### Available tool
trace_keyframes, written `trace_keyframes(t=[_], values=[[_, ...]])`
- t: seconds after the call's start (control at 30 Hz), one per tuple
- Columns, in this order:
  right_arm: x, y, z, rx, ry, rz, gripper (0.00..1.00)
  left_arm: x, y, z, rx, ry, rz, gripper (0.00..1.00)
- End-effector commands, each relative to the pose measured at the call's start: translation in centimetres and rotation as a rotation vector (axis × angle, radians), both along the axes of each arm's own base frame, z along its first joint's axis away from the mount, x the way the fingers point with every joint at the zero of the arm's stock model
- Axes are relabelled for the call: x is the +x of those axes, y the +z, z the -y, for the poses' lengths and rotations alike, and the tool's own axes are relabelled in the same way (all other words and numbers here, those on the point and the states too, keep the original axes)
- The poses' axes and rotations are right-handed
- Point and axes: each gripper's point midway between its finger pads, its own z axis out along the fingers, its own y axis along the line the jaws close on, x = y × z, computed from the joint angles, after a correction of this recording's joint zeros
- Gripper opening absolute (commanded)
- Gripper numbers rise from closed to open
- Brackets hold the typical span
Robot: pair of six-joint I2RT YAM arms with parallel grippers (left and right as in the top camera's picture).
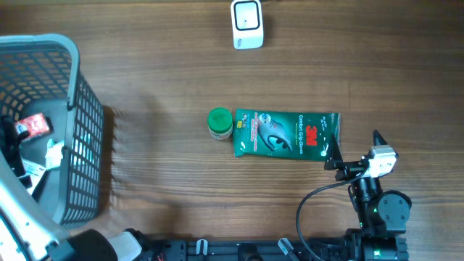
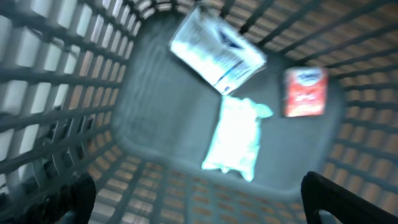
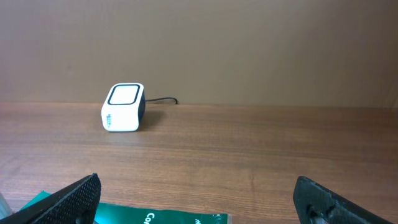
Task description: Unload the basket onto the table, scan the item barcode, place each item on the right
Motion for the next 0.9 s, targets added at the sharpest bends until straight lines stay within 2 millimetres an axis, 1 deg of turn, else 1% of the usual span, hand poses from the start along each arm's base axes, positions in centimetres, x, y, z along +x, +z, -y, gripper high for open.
trace_keyframes(t=[0.0,0.03,0.13,0.17,0.2,0.27,0.3,0.37,0.47,0.57,0.6,0.63,0.67,0.73,0.77,0.83,0.87], values=[[0.0,0.2,0.0,-0.011,-0.005,0.010,1.00,1.6,-8.4,0.1,-0.136,-0.193,-0.075,1.00],[0.0,0.2,0.0,-0.011,-0.005,0.010,1.00,2.5,-10.2,0.1,-0.169,-0.244,-0.077,1.00],[0.0,0.2,0.0,-0.011,-0.005,0.009,1.00,3.8,-14.1,-0.8,-0.231,-0.305,-0.133,1.00],[0.0,0.2,0.0,-0.011,-0.005,0.009,1.00,4.2,-15.9,-1.0,-0.261,-0.309,-0.161,1.00],[0.0,0.2,0.0,-0.011,-0.005,0.010,1.00,4.3,-16.8,-1.1,-0.278,-0.308,-0.176,1.00],[0.0,0.2,0.0,-0.011,-0.005,0.010,1.00,4.4,-19.3,-1.1,-0.327,-0.307,-0.219,1.00],[0.0,0.2,0.0,-0.011,-0.005,0.009,1.00,4.6,-21.1,-0.8,-0.359,-0.316,-0.252,1.00],[0.0,0.2,0.0,-0.011,-0.005,0.010,1.00,5.2,-22.2,-0.7,-0.363,-0.331,-0.259,1.00],[0.0,0.2,0.0,-0.011,-0.005,0.010,1.00,6.0,-22.9,-0.4,-0.358,-0.353,-0.262,1.00],[0.0,0.2,0.0,-0.011,-0.005,0.009,1.00,6.6,-23.2,0.2,-0.351,-0.380,-0.264,1.00],[0.0,0.2,0.0,-0.011,-0.005,0.009,1.00,6.7,-23.2,0.4,-0.351,-0.386,-0.265,0.94],[0.0,0.2,0.0,-0.011,-0.005,0.009,1.00,6.8,-23.2,0.6,-0.352,-0.392,-0.268,0.84],[0.0,0.2,0.0,-0.011,-0.005,0.009,1.00,6.8,-23.2,0.8,-0.355,-0.398,-0.274,0.80],[0.0,0.2,0.0,-0.011,-0.005,0.009,1.00,6.3,-22.8,0.9,-0.366,-0.398,-0.301,0.75],[0.0,0.2,0.0,-0.011,-0.005,0.009,1.00,6.2,-22.2,0.8,-0.373,-0.411,-0.312,0.73],[0.0,0.2,0.0,-0.011,-0.005,0.010,1.00,6.1,-19.4,-0.1,-0.375,-0.424,-0.336,0.61],[0.0,0.2,0.0,-0.011,-0.005,0.010,1.00,6.1,-17.6,-0.7,-0.359,-0.418,-0.348,0.57]])
